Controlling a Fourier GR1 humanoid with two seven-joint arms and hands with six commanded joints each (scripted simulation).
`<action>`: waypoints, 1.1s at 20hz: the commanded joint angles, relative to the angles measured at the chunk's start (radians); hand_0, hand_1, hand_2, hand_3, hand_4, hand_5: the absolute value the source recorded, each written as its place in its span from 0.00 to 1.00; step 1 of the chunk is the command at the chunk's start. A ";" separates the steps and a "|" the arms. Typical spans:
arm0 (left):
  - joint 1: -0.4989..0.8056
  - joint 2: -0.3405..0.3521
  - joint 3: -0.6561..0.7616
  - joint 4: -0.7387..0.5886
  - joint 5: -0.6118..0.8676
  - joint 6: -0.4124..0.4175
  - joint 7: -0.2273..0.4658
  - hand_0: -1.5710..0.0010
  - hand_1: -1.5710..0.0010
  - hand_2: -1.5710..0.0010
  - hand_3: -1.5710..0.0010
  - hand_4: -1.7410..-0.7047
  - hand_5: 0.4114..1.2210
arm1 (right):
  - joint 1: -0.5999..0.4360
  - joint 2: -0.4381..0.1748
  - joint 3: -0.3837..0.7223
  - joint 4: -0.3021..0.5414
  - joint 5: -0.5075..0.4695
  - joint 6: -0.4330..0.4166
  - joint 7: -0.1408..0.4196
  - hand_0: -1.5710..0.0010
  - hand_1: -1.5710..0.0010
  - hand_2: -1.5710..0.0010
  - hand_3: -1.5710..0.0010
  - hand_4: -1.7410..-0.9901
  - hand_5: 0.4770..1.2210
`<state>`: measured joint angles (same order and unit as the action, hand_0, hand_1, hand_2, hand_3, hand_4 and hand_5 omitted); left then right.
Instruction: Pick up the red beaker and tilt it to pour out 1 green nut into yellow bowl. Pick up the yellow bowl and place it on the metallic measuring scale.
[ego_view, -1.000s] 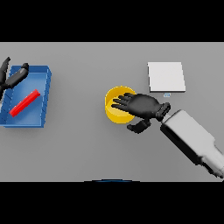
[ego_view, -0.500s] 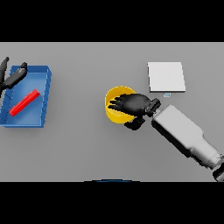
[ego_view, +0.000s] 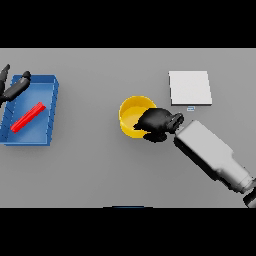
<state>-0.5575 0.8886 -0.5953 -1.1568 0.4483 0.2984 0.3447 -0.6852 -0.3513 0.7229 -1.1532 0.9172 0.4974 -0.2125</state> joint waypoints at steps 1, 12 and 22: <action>0.010 0.013 0.005 -0.017 0.007 0.002 0.002 1.00 1.00 1.00 1.00 0.98 0.35 | 0.005 -0.010 -0.001 -0.003 -0.005 -0.010 -0.018 0.21 0.23 0.29 0.47 0.17 0.88; 0.003 0.003 -0.008 -0.006 -0.005 -0.002 0.012 1.00 1.00 1.00 1.00 0.99 0.35 | 0.001 -0.043 -0.038 -0.061 -0.045 -0.001 -0.005 0.02 0.02 0.15 0.15 0.01 0.99; -0.002 0.013 -0.007 -0.008 -0.010 -0.006 0.010 1.00 1.00 1.00 1.00 0.99 0.34 | -0.009 -0.121 -0.156 -0.192 -0.089 0.044 0.085 0.00 0.00 0.05 0.26 0.00 1.00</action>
<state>-0.5591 0.9023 -0.6016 -1.1649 0.4385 0.2932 0.3546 -0.6947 -0.4724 0.5667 -1.3449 0.8286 0.5407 -0.1276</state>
